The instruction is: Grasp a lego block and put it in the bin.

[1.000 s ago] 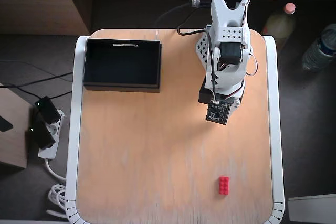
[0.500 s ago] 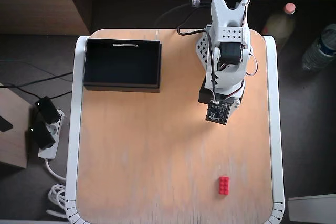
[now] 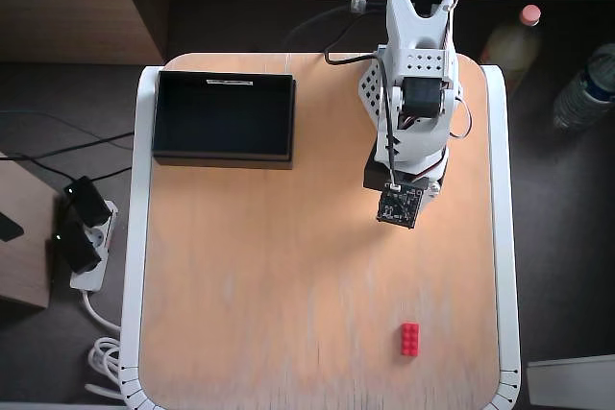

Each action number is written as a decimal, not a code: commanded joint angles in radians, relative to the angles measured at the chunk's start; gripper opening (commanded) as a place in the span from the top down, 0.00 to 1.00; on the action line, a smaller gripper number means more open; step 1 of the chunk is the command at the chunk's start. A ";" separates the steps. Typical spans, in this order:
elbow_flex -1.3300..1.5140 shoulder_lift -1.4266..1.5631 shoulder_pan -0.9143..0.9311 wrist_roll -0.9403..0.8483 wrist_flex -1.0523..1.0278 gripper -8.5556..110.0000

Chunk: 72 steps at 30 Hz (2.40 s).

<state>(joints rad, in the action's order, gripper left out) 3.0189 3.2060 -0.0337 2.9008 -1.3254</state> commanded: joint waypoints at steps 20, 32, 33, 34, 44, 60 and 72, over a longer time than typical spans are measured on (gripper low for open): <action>0.155 0.091 -0.021 -0.003 -0.008 0.93; 0.155 0.091 -0.021 -0.003 -0.008 0.93; 0.155 0.091 -0.021 -0.003 -0.008 0.93; 0.155 0.091 -0.021 -0.003 -0.008 0.93; 0.155 0.091 -0.049 -0.009 -0.008 0.93; 0.155 0.087 -0.021 0.156 -0.005 0.93; 0.100 -0.141 0.034 0.318 0.325 0.92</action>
<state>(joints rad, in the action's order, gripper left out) 3.0189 3.1416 -0.0077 3.1861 -1.1137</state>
